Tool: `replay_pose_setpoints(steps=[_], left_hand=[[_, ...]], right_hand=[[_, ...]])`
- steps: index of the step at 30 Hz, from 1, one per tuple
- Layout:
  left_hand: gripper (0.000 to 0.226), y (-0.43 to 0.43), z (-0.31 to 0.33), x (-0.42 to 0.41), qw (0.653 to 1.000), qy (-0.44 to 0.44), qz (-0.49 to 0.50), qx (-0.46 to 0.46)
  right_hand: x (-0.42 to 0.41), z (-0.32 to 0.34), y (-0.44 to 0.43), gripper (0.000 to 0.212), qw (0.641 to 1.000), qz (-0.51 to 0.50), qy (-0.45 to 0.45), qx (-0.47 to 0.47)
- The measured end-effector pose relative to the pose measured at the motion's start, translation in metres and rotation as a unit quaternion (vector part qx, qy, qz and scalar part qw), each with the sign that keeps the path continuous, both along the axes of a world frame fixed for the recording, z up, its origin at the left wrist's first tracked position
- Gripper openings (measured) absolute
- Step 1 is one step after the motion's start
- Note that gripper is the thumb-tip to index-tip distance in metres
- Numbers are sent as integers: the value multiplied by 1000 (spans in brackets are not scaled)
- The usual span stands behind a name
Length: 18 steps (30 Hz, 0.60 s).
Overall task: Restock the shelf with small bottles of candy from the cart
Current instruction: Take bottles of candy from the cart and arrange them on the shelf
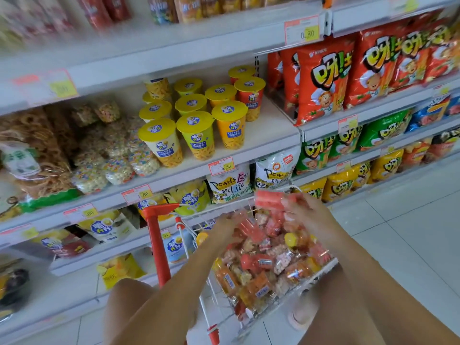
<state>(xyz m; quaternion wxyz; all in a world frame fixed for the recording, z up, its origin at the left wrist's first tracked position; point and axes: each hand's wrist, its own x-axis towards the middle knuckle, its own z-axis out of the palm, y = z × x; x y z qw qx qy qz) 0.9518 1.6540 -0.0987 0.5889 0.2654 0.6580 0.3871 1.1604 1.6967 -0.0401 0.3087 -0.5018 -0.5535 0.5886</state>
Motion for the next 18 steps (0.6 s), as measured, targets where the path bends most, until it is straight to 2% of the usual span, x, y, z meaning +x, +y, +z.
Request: replay_pose_setpoints(steps=[1, 3, 4, 5, 7, 9, 12, 15, 18], left_hand=[[54, -1, 19, -1, 993, -110, 52, 12], [44, -4, 57, -7, 935, -321, 151, 1], [44, -7, 80, -12, 910, -377, 175, -8], [45, -10, 101, -15, 901, -397, 174, -18], [43, -19, 140, -29, 908, -400, 127, -11], [33, -33, 176, -46, 935, -350, 57, 19], [36, -55, 232, -73, 979, -160, -35, 121], [42, -64, 281, -108, 967, 22, -64, 245], [44, -56, 321, -149, 943, 176, -3, 282]], right_hand=[[-6, 13, -1, 32, 998, -10, 56, -12], [-19, 41, -3, 39, 990, -19, 140, -12], [-27, 55, -5, 40, 986, -19, 166, 3], [-34, 68, -7, 38, 982, -23, 184, 16], [-49, 93, -11, 27, 976, -28, 209, 58], [-63, 120, -14, 21, 967, -27, 231, 105], [-81, 165, -14, 33, 953, -21, 247, 176], [-104, 206, -6, 29, 937, -11, 239, 254], [-137, 244, 11, 27, 920, -19, 224, 322]])
